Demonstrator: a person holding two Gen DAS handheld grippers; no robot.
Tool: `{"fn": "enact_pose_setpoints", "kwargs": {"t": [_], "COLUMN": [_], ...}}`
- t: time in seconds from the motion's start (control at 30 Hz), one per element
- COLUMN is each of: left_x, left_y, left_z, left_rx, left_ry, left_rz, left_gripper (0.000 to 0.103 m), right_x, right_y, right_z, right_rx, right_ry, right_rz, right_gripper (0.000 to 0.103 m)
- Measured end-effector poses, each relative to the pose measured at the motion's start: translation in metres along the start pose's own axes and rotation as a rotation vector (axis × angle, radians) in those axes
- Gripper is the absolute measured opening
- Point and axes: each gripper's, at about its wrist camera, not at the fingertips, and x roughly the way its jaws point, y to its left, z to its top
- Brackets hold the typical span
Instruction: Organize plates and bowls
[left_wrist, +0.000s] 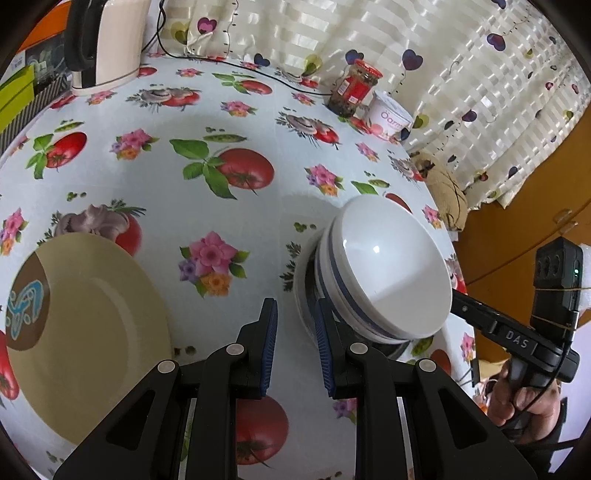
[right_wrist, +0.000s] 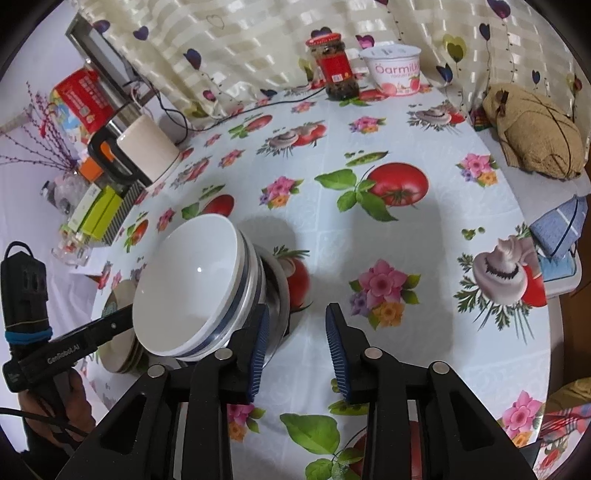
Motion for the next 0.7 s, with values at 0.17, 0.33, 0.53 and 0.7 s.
{"fn": "enact_pose_setpoints", "kwargs": {"t": [0.17, 0.33, 0.53, 0.7], "left_x": [0.006, 0.01, 0.016, 0.023], "left_y": [-0.003, -0.004, -0.005, -0.004], "left_z": [-0.002, -0.004, -0.006, -0.005], "left_rx": [0.0, -0.003, -0.004, -0.005], "left_ry": [0.022, 0.041, 0.058, 0.071], "left_rz": [-0.008, -0.015, -0.012, -0.006], "left_gripper": [0.022, 0.022, 0.022, 0.022], "right_x": [0.008, 0.017, 0.022, 0.027], "right_y": [0.003, 0.004, 0.005, 0.006], "right_z": [-0.003, -0.006, -0.006, -0.006], "right_rx": [-0.006, -0.007, -0.008, -0.012], "right_ry": [0.026, 0.05, 0.062, 0.072], "right_rz": [0.019, 0.032, 0.037, 0.039], "right_gripper": [0.027, 0.021, 0.017, 0.015]}}
